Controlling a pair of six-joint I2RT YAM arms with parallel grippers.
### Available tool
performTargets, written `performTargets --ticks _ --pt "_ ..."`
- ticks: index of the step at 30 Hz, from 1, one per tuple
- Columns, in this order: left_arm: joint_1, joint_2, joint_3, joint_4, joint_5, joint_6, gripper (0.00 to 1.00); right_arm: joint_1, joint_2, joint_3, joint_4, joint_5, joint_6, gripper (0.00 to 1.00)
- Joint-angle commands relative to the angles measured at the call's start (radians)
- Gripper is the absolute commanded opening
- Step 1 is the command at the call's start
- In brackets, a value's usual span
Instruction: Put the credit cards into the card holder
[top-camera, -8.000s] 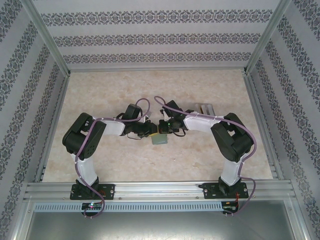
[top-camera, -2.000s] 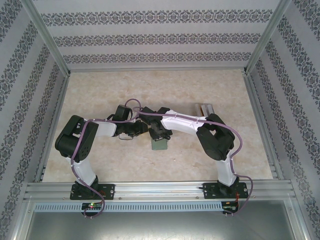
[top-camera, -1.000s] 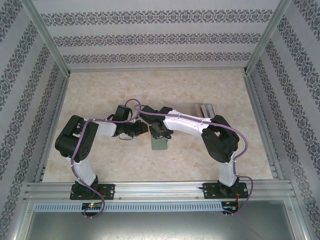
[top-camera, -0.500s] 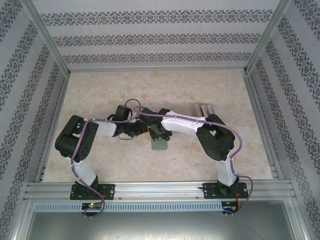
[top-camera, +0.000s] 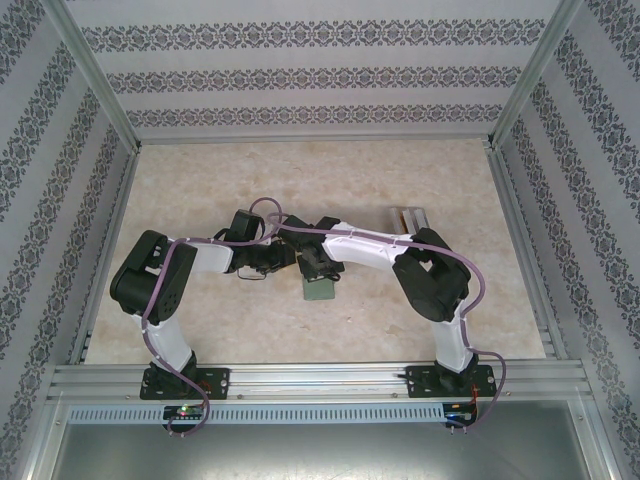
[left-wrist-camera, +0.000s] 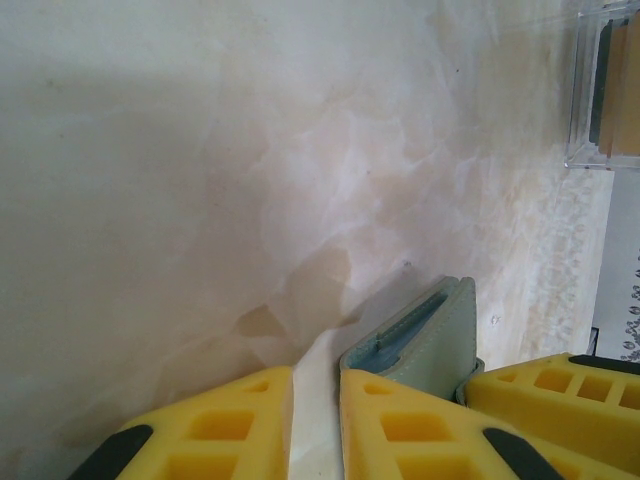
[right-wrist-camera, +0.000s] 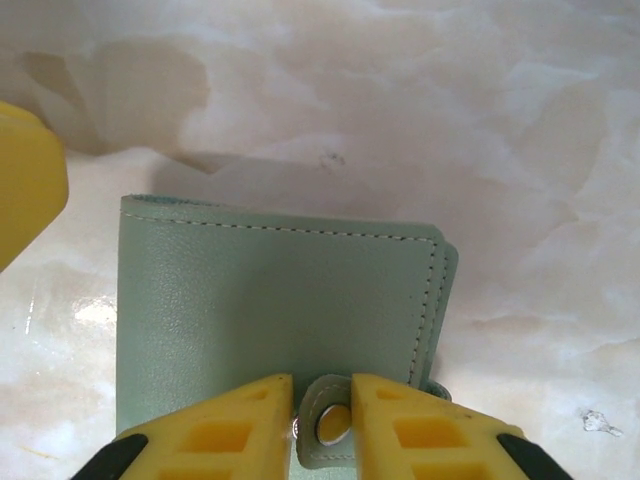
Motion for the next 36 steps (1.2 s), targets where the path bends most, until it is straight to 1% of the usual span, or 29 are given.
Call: performTargets --ticks 1,4,6,8,17,20,22,29,33,36 --pt "0.024 0.028 -0.010 -0.059 -0.067 0.034 0.21 0.001 -0.033 -0.010 -0.007 -0.020 0.003 0.23" --pt "0.024 0.028 -0.008 -0.058 -0.066 0.035 0.20 0.001 -0.038 -0.013 -0.004 -0.020 0.005 0.13" --pt "0.023 0.027 -0.008 -0.059 -0.066 0.036 0.19 0.001 -0.038 -0.012 -0.006 -0.023 0.004 0.10" --pt "0.024 0.027 -0.010 -0.058 -0.064 0.036 0.18 0.001 -0.040 -0.012 -0.008 -0.023 0.002 0.10" --pt "0.024 0.028 -0.008 -0.060 -0.064 0.037 0.17 0.001 -0.063 -0.019 -0.003 -0.037 -0.016 0.09" --pt "0.024 0.031 -0.008 -0.058 -0.060 0.037 0.16 0.002 -0.060 -0.028 0.005 -0.046 -0.014 0.11" --pt "0.024 0.038 -0.007 -0.053 -0.051 0.033 0.14 0.004 -0.060 -0.037 0.013 -0.052 -0.013 0.12" --pt "0.024 0.038 -0.008 -0.051 -0.053 0.031 0.14 0.010 -0.052 -0.047 0.002 -0.022 -0.024 0.15" --pt "0.025 0.040 -0.006 -0.053 -0.054 0.033 0.14 0.012 -0.052 -0.052 0.023 -0.035 -0.025 0.17" --pt "0.024 0.040 -0.006 -0.053 -0.056 0.035 0.14 0.012 -0.052 -0.041 0.026 -0.037 -0.025 0.21"
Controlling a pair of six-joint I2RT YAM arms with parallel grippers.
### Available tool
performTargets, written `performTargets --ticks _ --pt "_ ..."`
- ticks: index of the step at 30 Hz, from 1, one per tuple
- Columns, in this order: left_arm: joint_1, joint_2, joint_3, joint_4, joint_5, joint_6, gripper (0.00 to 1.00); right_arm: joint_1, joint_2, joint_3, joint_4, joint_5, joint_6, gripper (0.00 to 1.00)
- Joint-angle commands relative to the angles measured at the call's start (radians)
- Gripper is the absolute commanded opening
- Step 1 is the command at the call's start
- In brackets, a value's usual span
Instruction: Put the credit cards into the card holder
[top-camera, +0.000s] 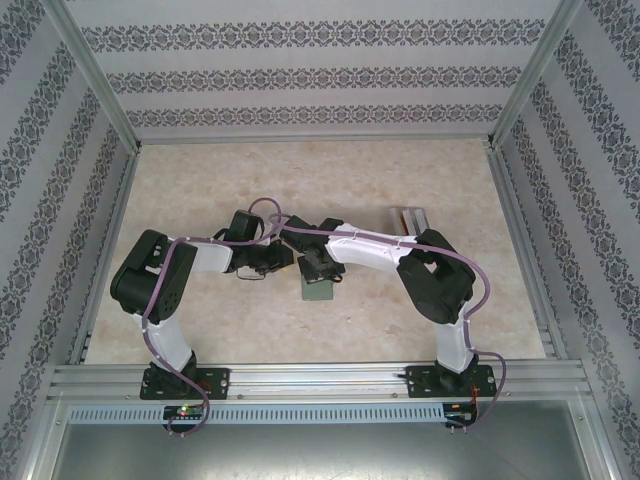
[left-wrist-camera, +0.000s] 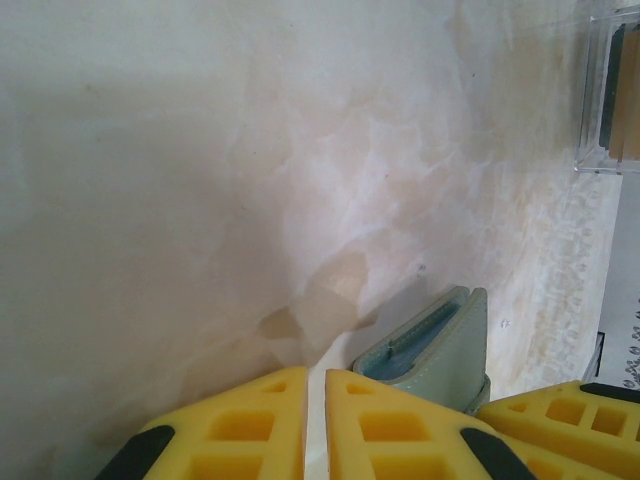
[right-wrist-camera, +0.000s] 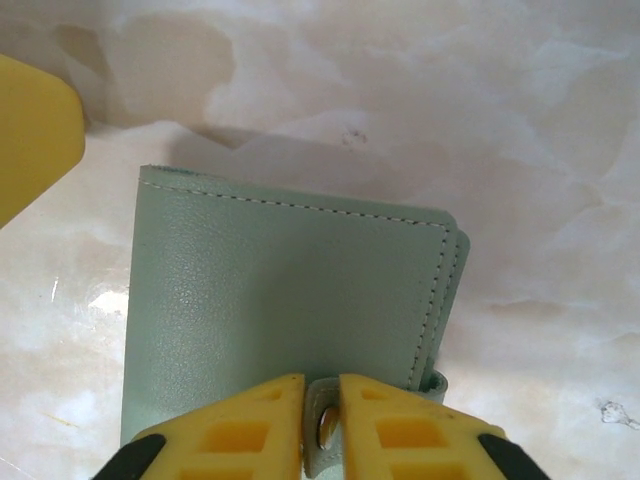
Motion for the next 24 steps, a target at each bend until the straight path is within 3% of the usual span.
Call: performTargets --ticks 1,11,17,24 --pt "0.018 0.034 -0.007 -0.047 -0.051 0.031 0.14 0.013 -0.023 -0.004 -0.001 -0.006 -0.011 0.22" --pt "0.018 0.033 -0.006 -0.049 -0.049 0.030 0.14 0.012 -0.041 -0.017 0.027 -0.016 -0.009 0.23" --pt "0.018 0.033 -0.006 -0.051 -0.051 0.030 0.14 0.013 -0.035 -0.025 0.036 -0.025 -0.009 0.18" --pt "0.019 0.032 -0.005 -0.053 -0.051 0.032 0.14 0.013 -0.052 -0.033 0.035 -0.019 -0.009 0.23"
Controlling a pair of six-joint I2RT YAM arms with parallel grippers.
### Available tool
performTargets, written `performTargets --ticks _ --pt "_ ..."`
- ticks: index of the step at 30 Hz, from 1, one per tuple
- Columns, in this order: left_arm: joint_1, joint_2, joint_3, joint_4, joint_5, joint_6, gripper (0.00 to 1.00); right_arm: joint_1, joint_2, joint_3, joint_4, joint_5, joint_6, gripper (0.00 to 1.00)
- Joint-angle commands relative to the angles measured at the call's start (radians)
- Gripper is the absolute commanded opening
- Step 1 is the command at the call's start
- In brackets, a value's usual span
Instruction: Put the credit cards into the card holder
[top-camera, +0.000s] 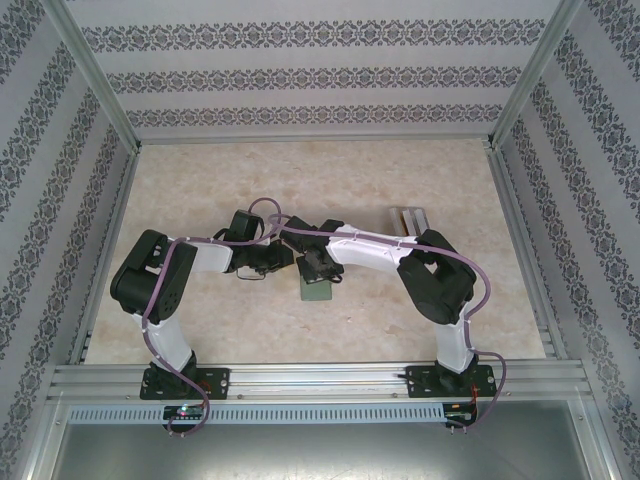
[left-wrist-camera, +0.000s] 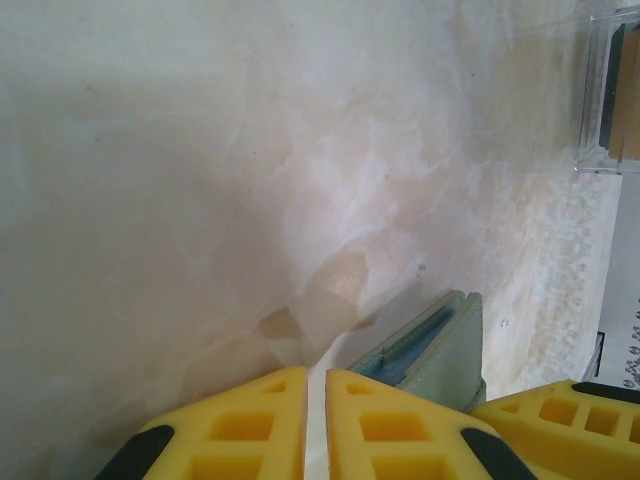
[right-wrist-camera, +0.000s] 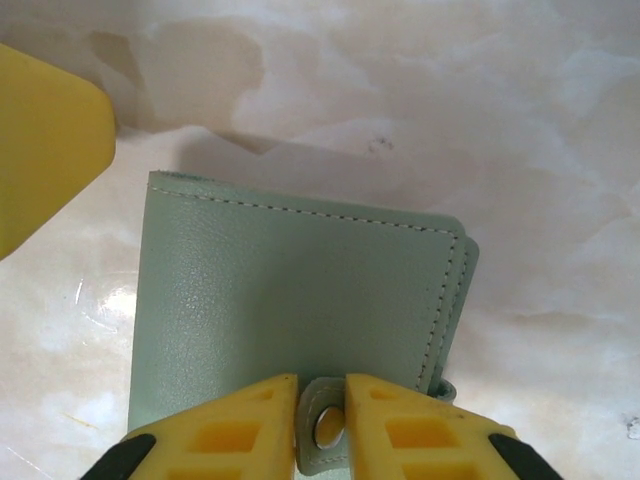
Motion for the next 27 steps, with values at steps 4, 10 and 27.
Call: performTargets --ticks 4,10,27 --pt "0.019 0.033 -0.005 -0.053 -0.051 0.031 0.14 0.010 -0.071 -0.023 0.013 -0.014 -0.015 0.27" --pt "0.018 0.033 -0.004 -0.054 -0.051 0.032 0.14 -0.001 -0.111 -0.044 0.046 -0.056 -0.027 0.32" --pt "0.018 0.037 -0.003 -0.055 -0.053 0.032 0.14 -0.093 -0.162 -0.169 0.126 -0.163 -0.008 0.11"
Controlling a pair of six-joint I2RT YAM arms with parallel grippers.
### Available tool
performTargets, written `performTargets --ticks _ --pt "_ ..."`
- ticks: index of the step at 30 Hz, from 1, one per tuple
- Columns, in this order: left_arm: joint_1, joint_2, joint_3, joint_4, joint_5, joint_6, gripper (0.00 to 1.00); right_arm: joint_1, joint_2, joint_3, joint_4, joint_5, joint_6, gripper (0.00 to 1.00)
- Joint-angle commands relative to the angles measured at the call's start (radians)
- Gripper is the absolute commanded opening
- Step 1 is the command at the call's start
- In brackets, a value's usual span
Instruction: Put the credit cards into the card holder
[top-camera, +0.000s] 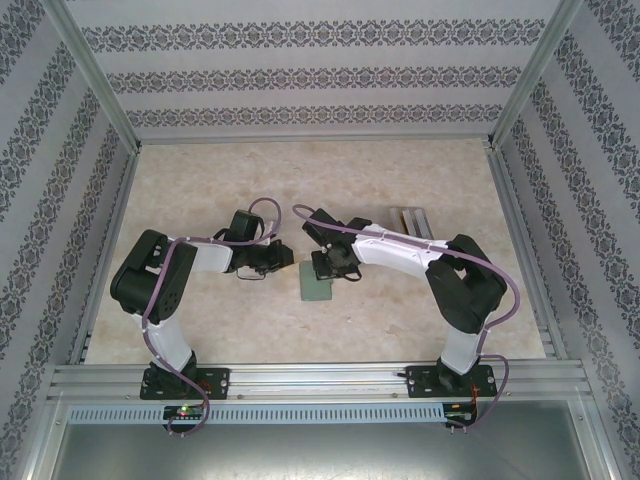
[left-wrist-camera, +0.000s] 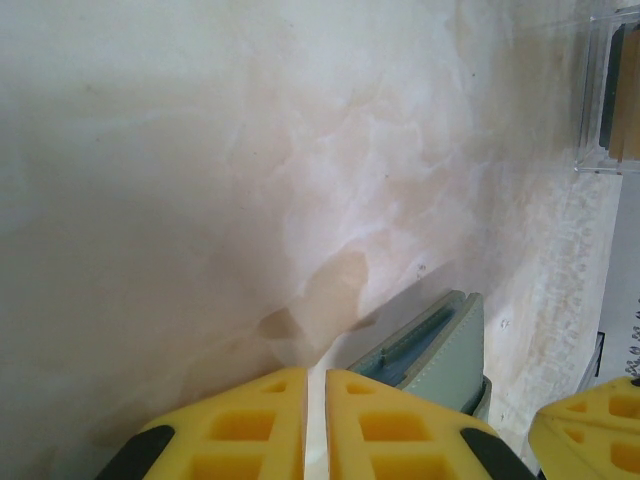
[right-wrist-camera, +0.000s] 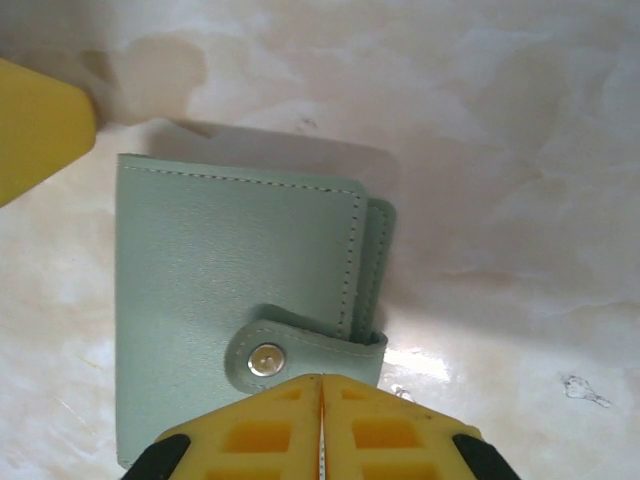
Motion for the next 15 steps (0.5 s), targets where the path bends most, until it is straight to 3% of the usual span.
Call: performTargets --ticks 1,15 --pt "0.018 0.038 -0.003 -0.055 -0.052 0.032 0.14 -0.005 0.005 -0.004 0.029 -0.048 0.005 0.12" --pt "0.018 0.037 -0.002 -0.059 -0.052 0.034 0.14 -0.002 0.048 0.002 0.055 -0.095 0.015 0.15"
